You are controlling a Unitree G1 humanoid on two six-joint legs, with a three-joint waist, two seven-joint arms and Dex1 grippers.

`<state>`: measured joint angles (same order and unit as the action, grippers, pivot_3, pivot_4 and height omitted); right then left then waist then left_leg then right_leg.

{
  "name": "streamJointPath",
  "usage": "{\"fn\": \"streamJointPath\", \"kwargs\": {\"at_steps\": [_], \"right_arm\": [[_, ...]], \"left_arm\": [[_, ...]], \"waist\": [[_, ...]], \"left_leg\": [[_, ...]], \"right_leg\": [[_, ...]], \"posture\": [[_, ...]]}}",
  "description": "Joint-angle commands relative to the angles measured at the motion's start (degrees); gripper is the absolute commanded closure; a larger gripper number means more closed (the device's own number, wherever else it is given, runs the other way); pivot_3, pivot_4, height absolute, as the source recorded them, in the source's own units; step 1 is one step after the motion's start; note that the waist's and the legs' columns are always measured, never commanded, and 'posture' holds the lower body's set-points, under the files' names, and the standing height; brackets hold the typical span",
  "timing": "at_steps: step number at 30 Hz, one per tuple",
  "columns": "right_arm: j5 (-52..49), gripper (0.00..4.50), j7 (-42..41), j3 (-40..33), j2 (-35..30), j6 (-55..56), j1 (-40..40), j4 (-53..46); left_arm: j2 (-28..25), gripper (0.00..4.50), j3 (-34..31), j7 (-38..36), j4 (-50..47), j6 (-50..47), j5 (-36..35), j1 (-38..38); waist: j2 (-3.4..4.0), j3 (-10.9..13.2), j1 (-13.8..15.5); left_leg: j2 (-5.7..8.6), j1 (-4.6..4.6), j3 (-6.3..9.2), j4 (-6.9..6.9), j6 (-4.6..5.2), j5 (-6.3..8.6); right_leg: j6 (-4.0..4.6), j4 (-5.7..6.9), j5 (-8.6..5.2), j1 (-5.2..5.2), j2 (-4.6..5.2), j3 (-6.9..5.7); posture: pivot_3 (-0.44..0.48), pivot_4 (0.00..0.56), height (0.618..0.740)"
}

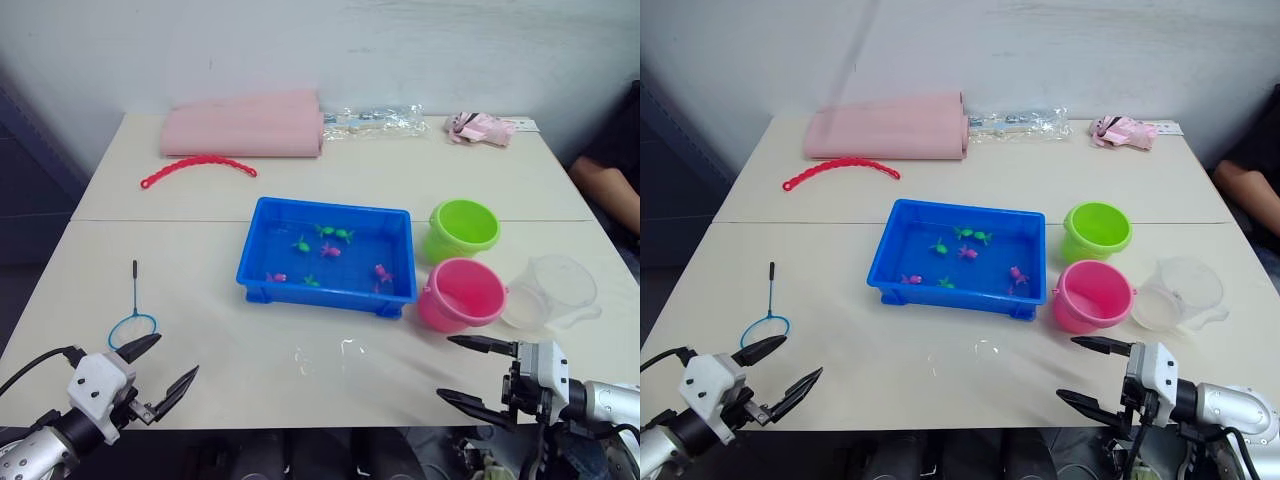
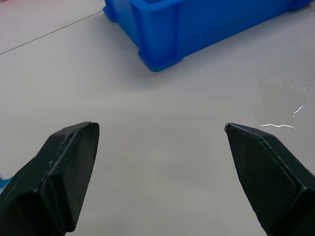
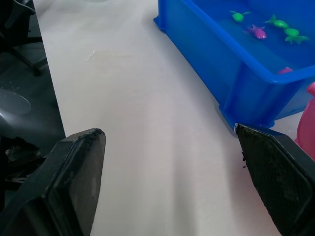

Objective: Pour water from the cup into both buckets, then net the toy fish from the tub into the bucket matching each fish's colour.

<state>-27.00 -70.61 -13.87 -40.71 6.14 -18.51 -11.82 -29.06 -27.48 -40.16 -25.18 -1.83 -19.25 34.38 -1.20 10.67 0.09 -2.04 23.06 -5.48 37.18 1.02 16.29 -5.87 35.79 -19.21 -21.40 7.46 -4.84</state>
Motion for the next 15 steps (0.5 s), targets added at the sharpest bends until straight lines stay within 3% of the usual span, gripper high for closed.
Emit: {"fn": "streamJointPath", "kwargs": {"at_steps": [1, 4, 9, 13, 15], "right_arm": [[-1.7, 0.00, 1.4, -0.6, 1.5, 0.0, -0.1, -0.7], [-3.5, 0.00, 5.5, -2.1, 4.1, -1.2, -0.3, -2.3], [-4.7, 0.00, 13.5, -6.2, 6.7, -4.1, -1.9, -5.0], [-6.8, 0.00, 20.6, -11.7, 9.5, -6.4, -5.5, -9.3], [-9.9, 0.00, 24.5, -16.7, 11.9, -9.1, -11.4, -13.1]], "left_arm": [[-2.1, 0.06, -1.3, -2.9, -2.9, -2.6, -5.0, 0.8], [-4.2, 0.06, -2.8, -6.0, -4.5, -9.5, -16.1, -1.2], [-7.5, 0.06, 0.1, -9.9, -5.1, -12.0, -20.1, -6.9], [-9.3, 0.06, 7.1, -10.7, -7.9, -14.2, -20.2, -14.7], [-7.7, 0.06, 11.8, -8.3, -8.7, -16.7, -21.0, -20.3]], "waist": [[0.00, 0.0, 0.0], [-0.07, 0.0, 0.0], [0.11, -0.1, 0.0], [0.17, -0.1, 0.5], [0.30, -0.1, 1.0]], "left_leg": [[0.00, 0.00, 0.00, 0.00, 0.00, 0.00], [-0.08, 0.01, 0.08, 0.01, -0.06, -0.02], [-0.05, -0.02, 0.04, 0.02, -0.08, -0.04], [-0.01, -0.02, 0.05, 0.01, -0.12, -0.07], [0.03, -0.02, 0.02, 0.01, -0.12, -0.09]], "right_leg": [[0.00, 0.00, 0.00, 0.00, 0.00, 0.00], [0.03, 0.04, -0.02, 0.00, -0.04, -0.03], [0.03, 0.09, -0.02, 0.01, -0.02, 0.05], [0.02, 0.11, -0.01, 0.02, -0.06, 0.03], [0.01, 0.15, -0.01, 0.00, -0.06, 0.07]], "posture": [[0.000, 0.150, 0.740], [0.000, 0.150, 0.740], [0.000, 0.150, 0.740], [0.000, 0.150, 0.740], [0.000, 0.150, 0.740]]}}
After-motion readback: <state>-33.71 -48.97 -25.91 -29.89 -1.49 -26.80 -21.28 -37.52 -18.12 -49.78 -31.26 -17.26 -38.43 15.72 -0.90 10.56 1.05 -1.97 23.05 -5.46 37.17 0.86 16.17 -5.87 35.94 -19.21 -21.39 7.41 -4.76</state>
